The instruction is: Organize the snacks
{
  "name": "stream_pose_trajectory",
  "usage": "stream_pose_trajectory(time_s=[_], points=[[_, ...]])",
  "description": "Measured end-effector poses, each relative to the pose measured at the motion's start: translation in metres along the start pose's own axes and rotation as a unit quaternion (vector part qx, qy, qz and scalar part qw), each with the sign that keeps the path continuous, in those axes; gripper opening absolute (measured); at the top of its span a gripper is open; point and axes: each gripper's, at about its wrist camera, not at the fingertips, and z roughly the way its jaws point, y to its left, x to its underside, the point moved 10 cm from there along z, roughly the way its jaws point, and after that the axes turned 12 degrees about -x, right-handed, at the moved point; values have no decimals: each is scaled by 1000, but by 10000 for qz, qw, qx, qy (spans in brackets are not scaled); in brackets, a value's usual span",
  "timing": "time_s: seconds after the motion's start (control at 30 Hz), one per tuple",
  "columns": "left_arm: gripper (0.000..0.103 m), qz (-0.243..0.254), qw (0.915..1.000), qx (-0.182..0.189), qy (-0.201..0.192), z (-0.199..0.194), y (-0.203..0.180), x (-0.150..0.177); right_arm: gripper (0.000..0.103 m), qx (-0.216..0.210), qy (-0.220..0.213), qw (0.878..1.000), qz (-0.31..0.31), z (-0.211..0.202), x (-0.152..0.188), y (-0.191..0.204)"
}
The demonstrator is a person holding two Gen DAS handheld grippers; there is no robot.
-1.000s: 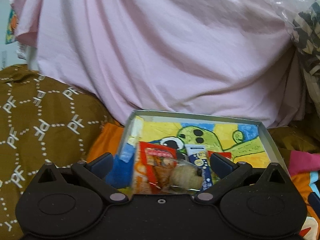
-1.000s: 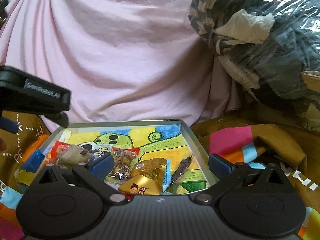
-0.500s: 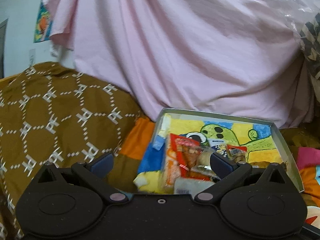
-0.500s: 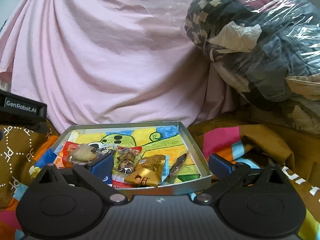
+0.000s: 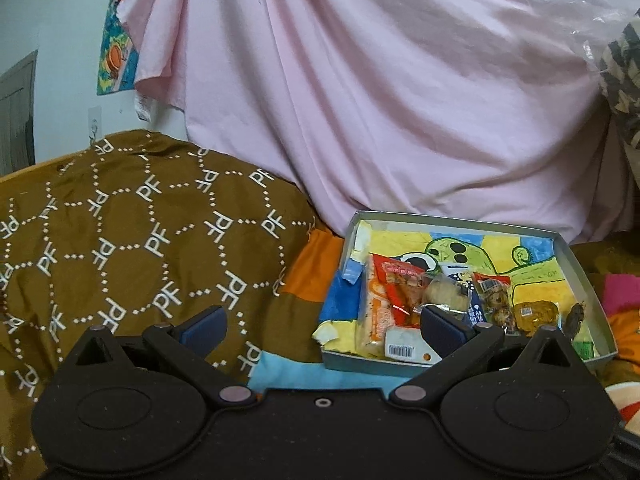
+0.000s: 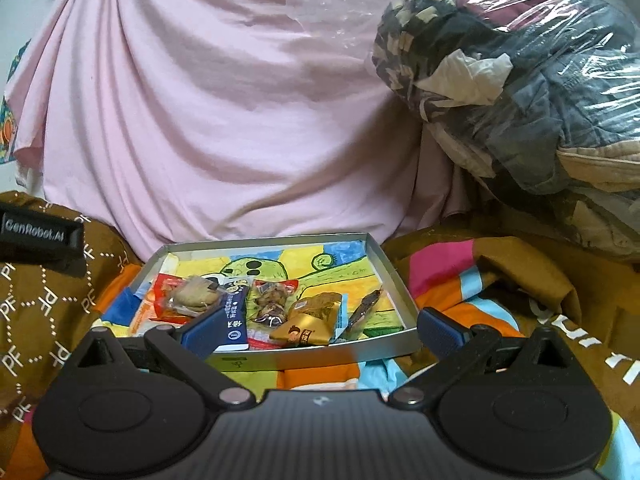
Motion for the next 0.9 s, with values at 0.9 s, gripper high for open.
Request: stream_pose_trajectory(time_s=[0.9], points=[[102,-178,9994,17,-296,-49,55,43,103,-160,-264,9995,-100,-69,6,21]])
